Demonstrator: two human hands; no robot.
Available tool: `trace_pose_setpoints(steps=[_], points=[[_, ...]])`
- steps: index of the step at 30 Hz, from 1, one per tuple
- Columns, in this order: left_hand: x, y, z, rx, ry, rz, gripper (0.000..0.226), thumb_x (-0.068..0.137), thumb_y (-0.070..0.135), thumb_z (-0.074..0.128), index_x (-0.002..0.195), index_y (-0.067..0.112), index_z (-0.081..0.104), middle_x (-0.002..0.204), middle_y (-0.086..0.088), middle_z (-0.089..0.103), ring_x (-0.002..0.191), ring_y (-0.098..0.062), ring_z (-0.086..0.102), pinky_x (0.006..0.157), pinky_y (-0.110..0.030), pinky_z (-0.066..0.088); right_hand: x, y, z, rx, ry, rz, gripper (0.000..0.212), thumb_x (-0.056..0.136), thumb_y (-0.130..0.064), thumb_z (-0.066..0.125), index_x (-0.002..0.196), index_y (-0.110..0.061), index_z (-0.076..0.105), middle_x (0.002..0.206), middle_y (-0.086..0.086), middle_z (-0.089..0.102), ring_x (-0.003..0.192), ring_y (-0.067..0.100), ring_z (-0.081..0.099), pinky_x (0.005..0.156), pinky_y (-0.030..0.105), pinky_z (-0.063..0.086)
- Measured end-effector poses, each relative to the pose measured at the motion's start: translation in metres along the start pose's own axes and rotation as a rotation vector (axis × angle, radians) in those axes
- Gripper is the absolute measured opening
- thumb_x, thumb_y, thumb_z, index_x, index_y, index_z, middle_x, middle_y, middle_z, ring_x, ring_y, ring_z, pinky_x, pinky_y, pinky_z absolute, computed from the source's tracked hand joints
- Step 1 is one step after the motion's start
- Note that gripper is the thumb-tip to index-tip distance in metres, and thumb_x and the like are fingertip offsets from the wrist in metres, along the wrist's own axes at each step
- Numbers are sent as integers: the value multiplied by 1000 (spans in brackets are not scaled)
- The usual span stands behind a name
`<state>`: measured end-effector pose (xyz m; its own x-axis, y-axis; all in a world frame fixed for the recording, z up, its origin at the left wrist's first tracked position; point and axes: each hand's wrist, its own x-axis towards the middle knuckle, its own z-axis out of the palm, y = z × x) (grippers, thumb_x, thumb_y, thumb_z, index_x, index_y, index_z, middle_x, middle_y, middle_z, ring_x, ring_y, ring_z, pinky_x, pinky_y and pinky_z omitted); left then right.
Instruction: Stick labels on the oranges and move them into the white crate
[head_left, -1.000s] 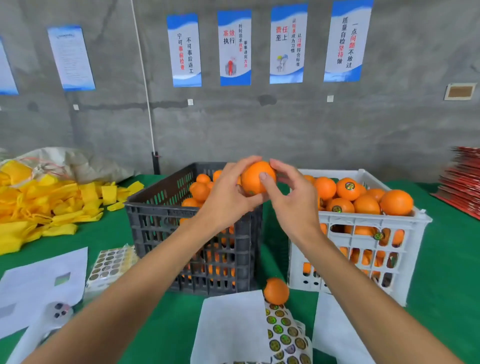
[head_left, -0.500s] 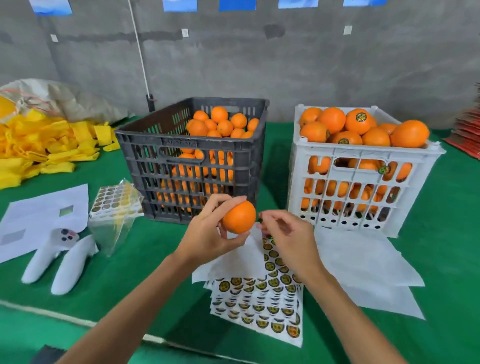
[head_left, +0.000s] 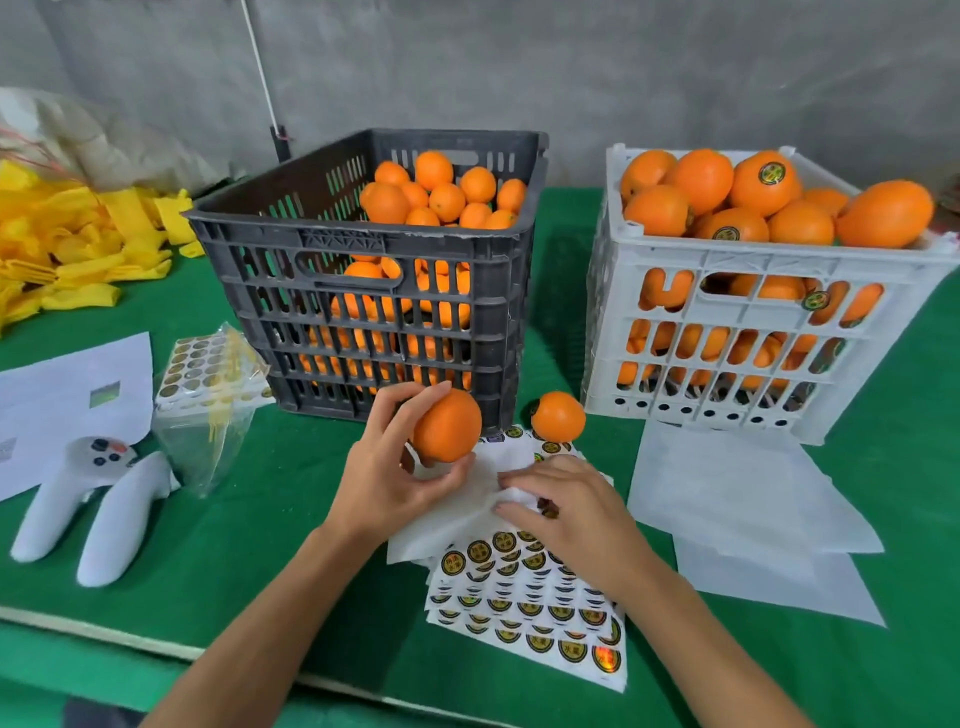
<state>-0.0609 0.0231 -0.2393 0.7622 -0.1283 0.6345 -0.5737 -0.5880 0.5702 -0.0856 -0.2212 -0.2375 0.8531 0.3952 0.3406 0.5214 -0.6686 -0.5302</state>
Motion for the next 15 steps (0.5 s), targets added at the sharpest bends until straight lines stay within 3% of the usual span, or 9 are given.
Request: trace_pose_setpoints(steps=[3,7,10,12,15], points=[[0,3,-2,-60,-2,-22,79,81,54,80,149,43,41,151,17,36,131,7,44,88,-15,55,-4,1,-30,-4,130,15,20,95,-39,66,109,-29,77,109,-21,70,107,2,57,100,28,42],[3,5,-1,-100,-23,-94,77,86,65,71,150,52,31,151,24,32,129,7,46,91,-25,55,-24,8,-84,-145,295,43,22,93,-34,69,111,-25,77,110,-17,71,105,3,59,106,13,29],[2,12,4,-81,-138,-101,74,90,75,58,150,58,19,147,37,25,125,17,44,92,-15,46,-51,22,-111,-294,324,106,21,89,-27,74,106,-17,79,105,-7,75,102,12,61,104,20,31],[-1,16,10,-70,-215,-72,72,93,74,53,151,58,13,145,31,26,123,20,44,88,-7,43,-72,32,-125,-376,314,193,22,88,-29,74,105,-15,79,103,-4,75,101,15,60,104,25,33],[-6,23,22,-114,-360,-58,73,96,71,51,154,54,9,149,23,25,117,11,51,83,-3,48,-100,48,-139,-429,265,358,30,90,-39,74,104,-13,79,103,1,77,98,27,66,106,48,43]])
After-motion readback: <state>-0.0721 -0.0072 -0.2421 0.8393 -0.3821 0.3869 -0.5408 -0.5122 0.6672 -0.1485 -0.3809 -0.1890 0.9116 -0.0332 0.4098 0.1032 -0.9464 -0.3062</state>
